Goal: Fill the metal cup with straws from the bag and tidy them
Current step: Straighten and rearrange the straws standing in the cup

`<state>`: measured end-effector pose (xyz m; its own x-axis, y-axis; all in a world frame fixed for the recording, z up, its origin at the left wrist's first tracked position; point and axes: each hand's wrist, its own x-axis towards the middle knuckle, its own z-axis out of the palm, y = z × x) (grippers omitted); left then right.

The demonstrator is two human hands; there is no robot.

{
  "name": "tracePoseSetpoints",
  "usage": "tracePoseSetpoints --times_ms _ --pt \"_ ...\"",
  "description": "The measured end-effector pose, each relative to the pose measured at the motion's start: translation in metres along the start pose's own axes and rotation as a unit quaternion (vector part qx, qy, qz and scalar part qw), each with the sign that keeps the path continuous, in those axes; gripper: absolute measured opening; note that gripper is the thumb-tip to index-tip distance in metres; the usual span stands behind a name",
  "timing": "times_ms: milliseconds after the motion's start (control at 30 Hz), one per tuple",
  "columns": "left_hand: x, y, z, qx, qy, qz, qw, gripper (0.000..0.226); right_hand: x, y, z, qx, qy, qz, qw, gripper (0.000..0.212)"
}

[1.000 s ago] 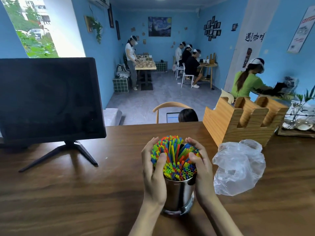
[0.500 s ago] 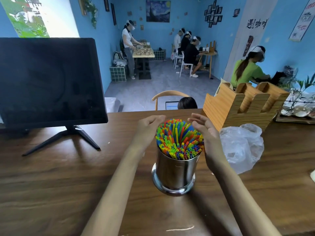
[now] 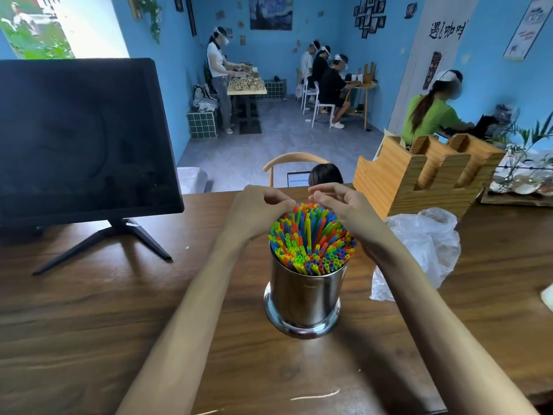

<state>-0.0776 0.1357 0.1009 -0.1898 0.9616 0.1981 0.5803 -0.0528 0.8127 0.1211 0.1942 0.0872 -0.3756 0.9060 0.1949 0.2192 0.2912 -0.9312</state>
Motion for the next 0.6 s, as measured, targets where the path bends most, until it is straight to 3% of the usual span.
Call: tracePoseSetpoints --times_ms 133,267,467,600 --pt "0.004 0.0 -0.002 -0.013 -0.035 -0.013 0.999 0.013 0.004 -0.005 -0.006 -0.051 -0.022 0.002 0.998 0.016" --pt "0.008 0.0 0.002 -0.013 -0.022 -0.017 1.0 0.021 0.01 -0.012 -0.01 -0.102 -0.06 0.018 0.993 0.014" --pt "0.006 -0.004 0.005 -0.034 -0.025 -0.029 0.999 0.008 0.02 -0.021 -0.017 -0.147 -0.107 0.017 0.983 0.013" --pt "0.005 -0.005 0.004 -0.054 -0.034 -0.024 0.998 0.008 0.025 -0.025 -0.022 -0.143 -0.085 -0.009 0.986 0.018"
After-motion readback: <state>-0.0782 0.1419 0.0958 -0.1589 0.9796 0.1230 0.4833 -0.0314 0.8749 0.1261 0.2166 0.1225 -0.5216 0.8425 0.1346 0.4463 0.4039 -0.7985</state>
